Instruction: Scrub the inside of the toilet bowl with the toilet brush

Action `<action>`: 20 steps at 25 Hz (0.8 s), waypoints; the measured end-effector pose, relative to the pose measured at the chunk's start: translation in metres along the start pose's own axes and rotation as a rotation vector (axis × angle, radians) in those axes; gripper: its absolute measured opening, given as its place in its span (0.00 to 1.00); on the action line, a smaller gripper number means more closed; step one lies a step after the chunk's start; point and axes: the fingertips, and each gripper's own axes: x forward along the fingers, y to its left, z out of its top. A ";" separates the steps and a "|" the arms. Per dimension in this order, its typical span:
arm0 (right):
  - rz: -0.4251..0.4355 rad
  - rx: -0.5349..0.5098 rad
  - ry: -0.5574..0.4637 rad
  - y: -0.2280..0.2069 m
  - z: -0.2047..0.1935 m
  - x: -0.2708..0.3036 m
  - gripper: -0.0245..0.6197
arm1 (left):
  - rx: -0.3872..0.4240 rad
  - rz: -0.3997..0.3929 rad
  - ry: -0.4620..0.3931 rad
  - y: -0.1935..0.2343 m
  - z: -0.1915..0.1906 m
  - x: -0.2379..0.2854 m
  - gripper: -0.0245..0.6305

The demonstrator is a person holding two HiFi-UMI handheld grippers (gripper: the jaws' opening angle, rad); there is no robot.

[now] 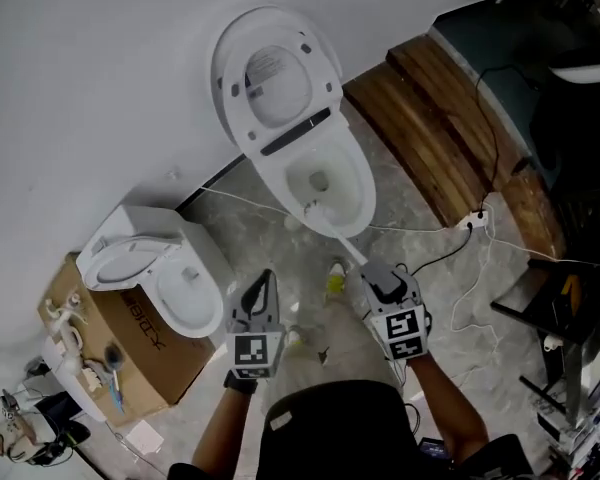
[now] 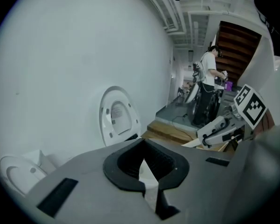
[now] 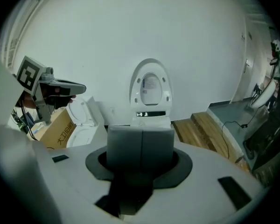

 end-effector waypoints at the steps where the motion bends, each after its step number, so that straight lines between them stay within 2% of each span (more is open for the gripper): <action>1: 0.003 0.000 -0.004 -0.017 0.000 0.015 0.28 | 0.015 0.007 0.000 0.000 0.003 0.018 0.07; 4: 0.004 -0.009 -0.004 -0.057 -0.003 0.059 0.28 | 0.047 0.031 0.007 -0.002 0.002 0.065 0.07; 7: 0.021 -0.033 0.019 -0.075 -0.011 0.107 0.28 | -0.003 0.032 0.027 0.001 -0.013 0.106 0.07; 9: 0.034 -0.052 0.033 -0.078 -0.019 0.143 0.28 | -0.026 0.016 0.037 0.007 -0.028 0.132 0.07; 13: 0.080 -0.065 0.055 -0.071 -0.049 0.210 0.28 | -0.013 0.012 0.047 0.016 -0.065 0.171 0.07; 20: 0.046 0.010 0.095 -0.087 -0.095 0.298 0.28 | -0.041 -0.012 0.078 0.028 -0.133 0.225 0.07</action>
